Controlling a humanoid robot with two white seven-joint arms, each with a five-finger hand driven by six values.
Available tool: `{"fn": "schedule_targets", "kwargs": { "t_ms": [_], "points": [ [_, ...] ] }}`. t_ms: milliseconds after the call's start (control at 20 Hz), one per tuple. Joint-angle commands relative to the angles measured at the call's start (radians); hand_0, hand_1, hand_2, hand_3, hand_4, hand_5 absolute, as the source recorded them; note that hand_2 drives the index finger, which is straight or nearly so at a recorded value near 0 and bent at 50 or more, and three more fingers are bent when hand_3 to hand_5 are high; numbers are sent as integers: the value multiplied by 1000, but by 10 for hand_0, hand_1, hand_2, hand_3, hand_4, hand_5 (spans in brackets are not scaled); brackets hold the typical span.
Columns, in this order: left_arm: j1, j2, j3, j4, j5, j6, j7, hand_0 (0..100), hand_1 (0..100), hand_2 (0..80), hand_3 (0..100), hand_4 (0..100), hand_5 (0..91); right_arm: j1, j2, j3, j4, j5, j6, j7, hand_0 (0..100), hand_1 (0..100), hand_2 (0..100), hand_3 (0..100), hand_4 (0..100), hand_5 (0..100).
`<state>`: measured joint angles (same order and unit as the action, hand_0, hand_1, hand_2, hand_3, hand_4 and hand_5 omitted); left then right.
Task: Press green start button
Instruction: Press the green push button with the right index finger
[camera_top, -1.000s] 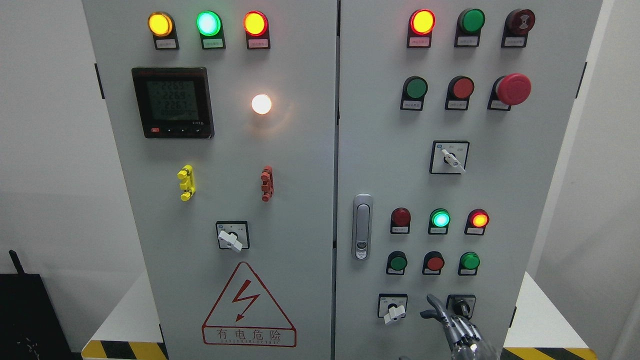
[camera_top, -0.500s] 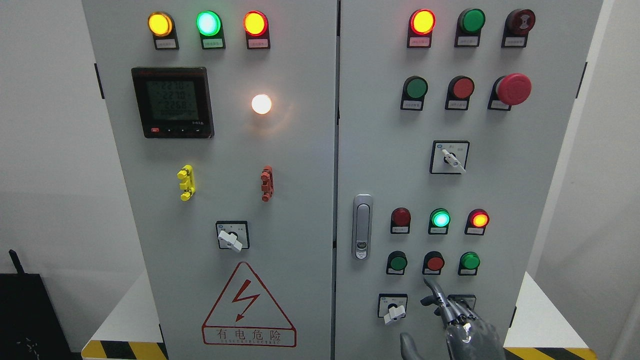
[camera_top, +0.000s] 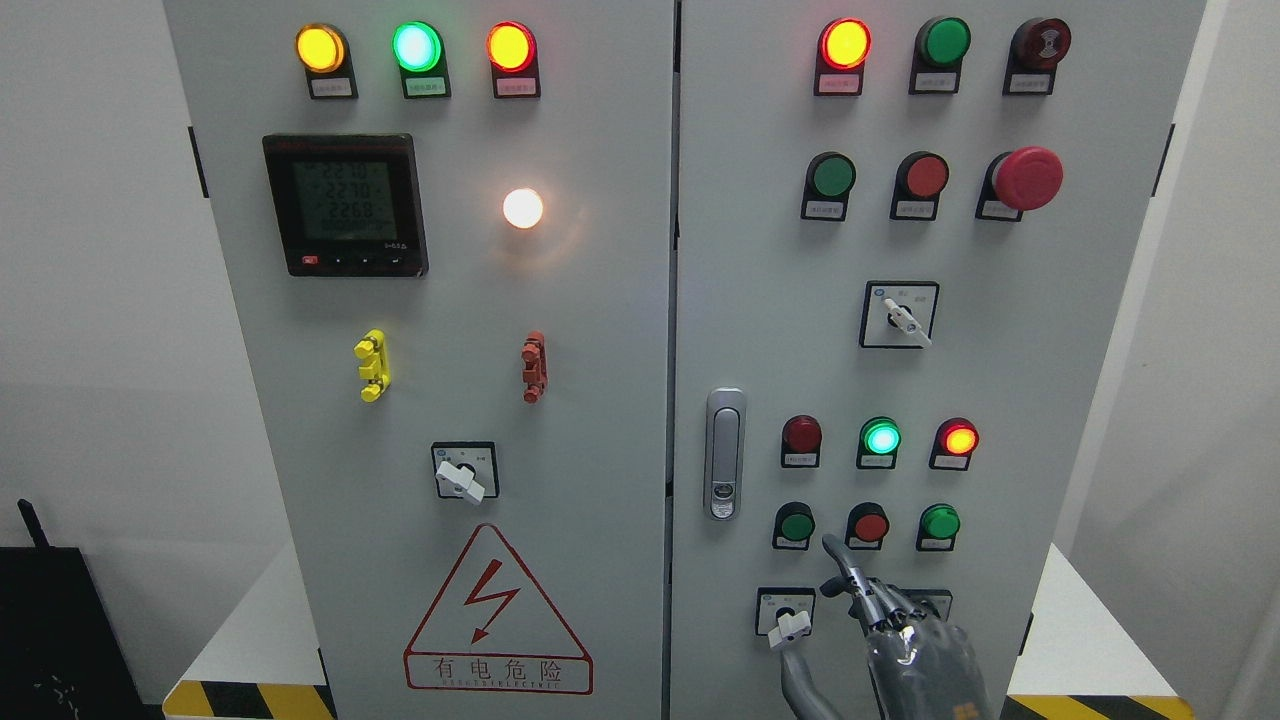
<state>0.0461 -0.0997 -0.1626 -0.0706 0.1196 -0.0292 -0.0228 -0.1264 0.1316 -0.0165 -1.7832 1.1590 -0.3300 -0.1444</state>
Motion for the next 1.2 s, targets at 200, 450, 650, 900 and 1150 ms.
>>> {"fn": "schedule_targets", "kwargs": {
  "t_ms": [200,450,650,900,1150],
  "points": [
    [0,0,0,0,0,0,0,120,556,0,0,0,0,-33,0,-3,91,11,5,6,520,344,0,468,605,669],
    [0,0,0,0,0,0,0,120,556,0,0,0,0,-55,0,-5,117,11,12,6,526,346,0,471,605,669],
    [0,0,0,0,0,0,0,120,556,0,0,0,0,-68,0,-8,139,11,12,6,530,348,0,471,605,669],
    [0,0,0,0,0,0,0,120,556,0,0,0,0,-85,2,-5,162,11,16,6,535,351,0,472,606,668],
    [0,0,0,0,0,0,0,120,556,0,0,0,0,-102,0,-7,180,11,17,6,541,352,0,472,603,665]
  ]
}}
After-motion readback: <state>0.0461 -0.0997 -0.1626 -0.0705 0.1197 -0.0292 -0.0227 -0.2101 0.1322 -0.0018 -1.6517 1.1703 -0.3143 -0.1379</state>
